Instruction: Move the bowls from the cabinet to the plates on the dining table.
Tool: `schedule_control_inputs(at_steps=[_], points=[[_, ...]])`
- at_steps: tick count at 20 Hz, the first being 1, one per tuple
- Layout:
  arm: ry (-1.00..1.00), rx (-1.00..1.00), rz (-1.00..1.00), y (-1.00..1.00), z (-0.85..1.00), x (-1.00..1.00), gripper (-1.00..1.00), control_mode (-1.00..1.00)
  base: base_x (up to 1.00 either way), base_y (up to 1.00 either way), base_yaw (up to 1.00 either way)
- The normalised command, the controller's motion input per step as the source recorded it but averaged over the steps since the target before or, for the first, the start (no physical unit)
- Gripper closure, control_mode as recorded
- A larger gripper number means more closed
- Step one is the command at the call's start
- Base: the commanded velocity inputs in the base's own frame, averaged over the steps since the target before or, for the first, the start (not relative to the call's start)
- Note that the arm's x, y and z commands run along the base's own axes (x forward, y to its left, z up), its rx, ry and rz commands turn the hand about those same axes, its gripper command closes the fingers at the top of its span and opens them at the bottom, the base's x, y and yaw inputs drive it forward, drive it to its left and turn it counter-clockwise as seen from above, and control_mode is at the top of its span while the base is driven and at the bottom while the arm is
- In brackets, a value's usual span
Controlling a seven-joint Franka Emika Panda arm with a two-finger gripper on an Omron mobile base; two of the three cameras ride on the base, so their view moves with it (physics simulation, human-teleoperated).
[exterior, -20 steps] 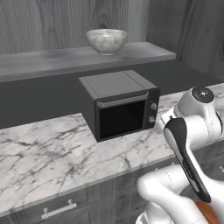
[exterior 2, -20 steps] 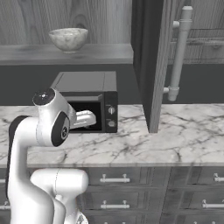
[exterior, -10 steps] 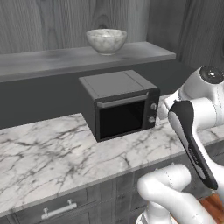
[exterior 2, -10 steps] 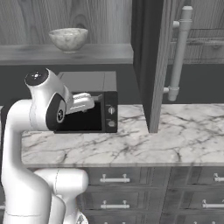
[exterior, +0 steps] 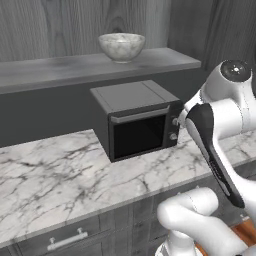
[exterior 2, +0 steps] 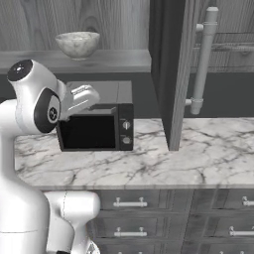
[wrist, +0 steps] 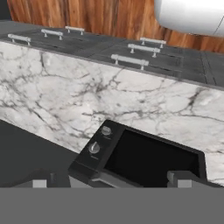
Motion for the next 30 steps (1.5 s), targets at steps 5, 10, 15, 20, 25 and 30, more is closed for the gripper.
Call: schedule_control_inputs(at_steps=[5,10,15,20,25,30], points=[[-0.03,-0.09,0.03,0.17,0.38,0.0,-1.0,-1.0,0.0,0.0,0.0],[-0.01,-0.01,0.07,0.07,0.47,0.0,-1.0,-1.0,0.0,0.0,0.0],[0.0,0.0,0.1,0.01,0.33,0.0,-1.0,-1.0,0.0,0.0,0.0],[-0.06,-0.08,0.1,0.12,0.16,0.0,-1.0,-1.0,0.0,0.0,0.0],[-0.11,-0.12,0.1,0.13,0.14,0.02,-1.0,-1.0,0.0,0.0,0.0],[-0.09,-0.09,0.06,0.02,0.17,0.16,-1.0,-1.0,0.0,0.0,0.0]])
